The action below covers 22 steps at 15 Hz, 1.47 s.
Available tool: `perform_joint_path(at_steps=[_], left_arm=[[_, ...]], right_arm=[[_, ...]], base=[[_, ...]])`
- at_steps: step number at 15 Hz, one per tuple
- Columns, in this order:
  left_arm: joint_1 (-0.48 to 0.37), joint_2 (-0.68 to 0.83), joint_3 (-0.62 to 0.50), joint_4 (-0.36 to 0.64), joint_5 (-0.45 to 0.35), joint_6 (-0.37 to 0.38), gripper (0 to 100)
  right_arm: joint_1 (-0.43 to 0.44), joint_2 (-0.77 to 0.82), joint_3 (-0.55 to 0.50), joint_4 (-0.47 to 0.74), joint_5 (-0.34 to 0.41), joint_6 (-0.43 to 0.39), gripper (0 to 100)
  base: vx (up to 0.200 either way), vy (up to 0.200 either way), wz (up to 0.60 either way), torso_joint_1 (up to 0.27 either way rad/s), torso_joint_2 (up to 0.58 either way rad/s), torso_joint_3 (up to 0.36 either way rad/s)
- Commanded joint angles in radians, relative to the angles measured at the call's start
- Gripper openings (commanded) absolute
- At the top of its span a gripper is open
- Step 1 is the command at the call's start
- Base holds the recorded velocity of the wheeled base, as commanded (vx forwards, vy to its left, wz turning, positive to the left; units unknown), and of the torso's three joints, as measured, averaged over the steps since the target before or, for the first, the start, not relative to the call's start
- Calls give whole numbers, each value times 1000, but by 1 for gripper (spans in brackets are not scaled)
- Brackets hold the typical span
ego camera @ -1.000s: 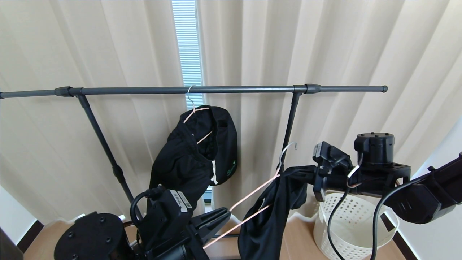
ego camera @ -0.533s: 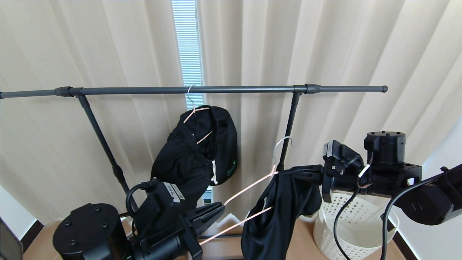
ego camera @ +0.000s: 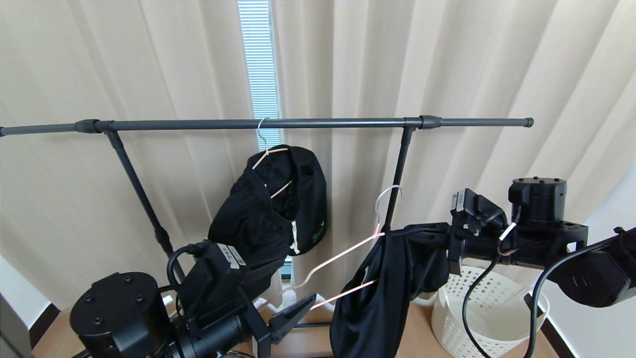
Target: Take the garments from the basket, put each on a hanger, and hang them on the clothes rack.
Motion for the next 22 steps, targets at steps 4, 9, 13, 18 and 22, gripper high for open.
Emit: perform_joint_path(at_steps=[4, 9, 13, 18, 22], left_arm=[[56, -75, 22, -1, -80, -4, 100], [139, -145, -19, -1, -98, -71, 100], [92, -87, -15, -1, -91, -71, 100], [-7, 115, -19, -1, 92, 41, 100], [-37, 181, -28, -1, 118, 41, 100]], right_arm=[[-4, -15, -11, 0, -64, 0, 0], [22, -58, -20, -3, -275, 1, 0], [78, -113, -5, -14, -453, 6, 0], [128, -179, 1, -17, -532, 69, 0], [148, -221, 1, -9, -562, 98, 0]], base=[[0, 0, 0, 0, 0, 0], [0, 0, 0, 0, 0, 0], [0, 0, 0, 0, 0, 0], [0, 0, 0, 0, 0, 0], [0, 0, 0, 0, 0, 0]])
